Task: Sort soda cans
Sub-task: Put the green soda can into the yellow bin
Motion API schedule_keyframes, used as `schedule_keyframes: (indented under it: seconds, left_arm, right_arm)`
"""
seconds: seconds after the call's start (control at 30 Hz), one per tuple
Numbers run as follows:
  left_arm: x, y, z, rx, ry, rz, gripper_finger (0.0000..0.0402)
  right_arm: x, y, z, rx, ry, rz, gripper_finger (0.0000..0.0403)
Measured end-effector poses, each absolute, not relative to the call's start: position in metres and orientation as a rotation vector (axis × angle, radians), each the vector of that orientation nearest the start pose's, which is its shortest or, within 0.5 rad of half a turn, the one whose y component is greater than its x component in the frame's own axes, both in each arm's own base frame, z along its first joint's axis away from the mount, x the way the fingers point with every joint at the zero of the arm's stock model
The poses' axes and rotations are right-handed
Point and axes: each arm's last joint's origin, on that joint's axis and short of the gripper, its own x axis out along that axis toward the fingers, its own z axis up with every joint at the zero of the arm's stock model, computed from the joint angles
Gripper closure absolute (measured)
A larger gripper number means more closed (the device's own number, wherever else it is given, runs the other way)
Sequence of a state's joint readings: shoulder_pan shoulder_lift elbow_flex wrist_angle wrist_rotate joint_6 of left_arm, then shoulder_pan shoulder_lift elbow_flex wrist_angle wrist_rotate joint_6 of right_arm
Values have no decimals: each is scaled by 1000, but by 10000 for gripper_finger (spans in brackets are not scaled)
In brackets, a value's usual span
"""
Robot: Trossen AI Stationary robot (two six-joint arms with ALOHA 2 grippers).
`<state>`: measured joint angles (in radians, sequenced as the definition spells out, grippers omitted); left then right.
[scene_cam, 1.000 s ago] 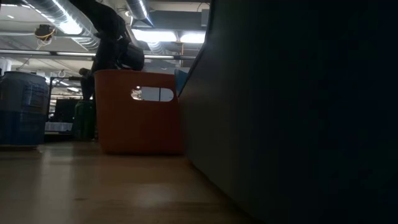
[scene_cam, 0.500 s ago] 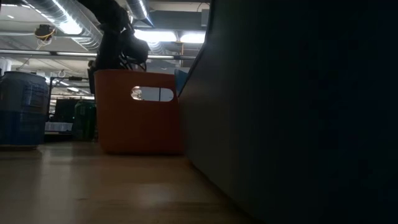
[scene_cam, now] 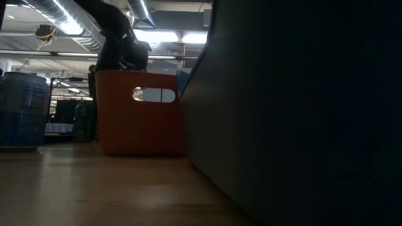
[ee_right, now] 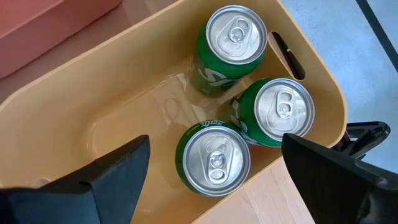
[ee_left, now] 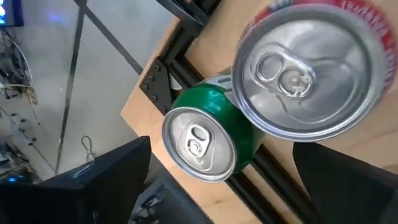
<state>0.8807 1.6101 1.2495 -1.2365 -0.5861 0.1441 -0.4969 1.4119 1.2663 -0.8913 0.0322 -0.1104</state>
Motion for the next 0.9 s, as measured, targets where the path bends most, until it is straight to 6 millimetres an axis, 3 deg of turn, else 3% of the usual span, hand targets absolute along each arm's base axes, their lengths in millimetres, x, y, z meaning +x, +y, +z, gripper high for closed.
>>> schedule_keyframes:
  seconds: [0.47,0.9]
  left_arm:
    - [166,238,219,-133,1935,853,20]
    - [165,238,217,-125,1974,806,20]
  right_arm:
    - [244,-134,305,142,1043,-422,40]
    - [244,-134,305,142,1044,-422,40]
